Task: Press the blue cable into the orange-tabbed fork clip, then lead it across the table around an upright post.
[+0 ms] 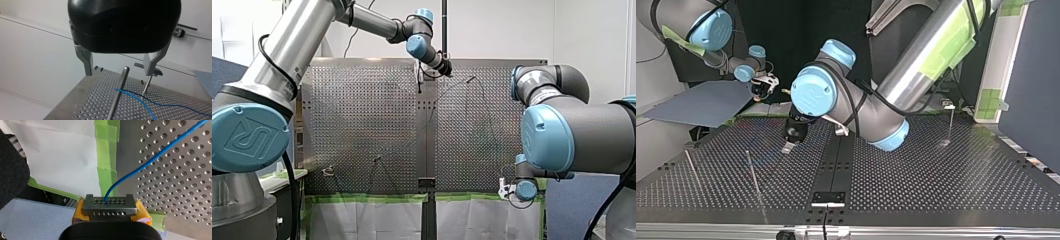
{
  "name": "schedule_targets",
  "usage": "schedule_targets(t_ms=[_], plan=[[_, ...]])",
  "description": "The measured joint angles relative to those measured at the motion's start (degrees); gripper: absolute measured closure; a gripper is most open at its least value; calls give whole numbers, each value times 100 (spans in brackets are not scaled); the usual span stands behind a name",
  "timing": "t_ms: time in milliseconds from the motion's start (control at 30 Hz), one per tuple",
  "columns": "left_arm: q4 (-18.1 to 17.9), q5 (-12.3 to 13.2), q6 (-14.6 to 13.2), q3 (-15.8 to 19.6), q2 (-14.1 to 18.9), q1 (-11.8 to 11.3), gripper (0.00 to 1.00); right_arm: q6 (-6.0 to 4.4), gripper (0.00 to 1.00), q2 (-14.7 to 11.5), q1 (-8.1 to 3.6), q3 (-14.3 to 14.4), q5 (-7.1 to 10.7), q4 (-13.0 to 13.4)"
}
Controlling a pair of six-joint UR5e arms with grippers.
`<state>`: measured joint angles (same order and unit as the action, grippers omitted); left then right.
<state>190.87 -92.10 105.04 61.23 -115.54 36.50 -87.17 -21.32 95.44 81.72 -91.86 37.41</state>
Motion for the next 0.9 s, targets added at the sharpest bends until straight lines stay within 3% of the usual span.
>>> schedule_targets(t_ms=[367, 900], plan=[[133, -194, -49, 1, -49, 9, 0, 30, 100, -1, 5, -2, 1, -38], [309, -208, -128, 1, -50, -1, 0, 48, 100, 0, 6, -2, 0, -62]])
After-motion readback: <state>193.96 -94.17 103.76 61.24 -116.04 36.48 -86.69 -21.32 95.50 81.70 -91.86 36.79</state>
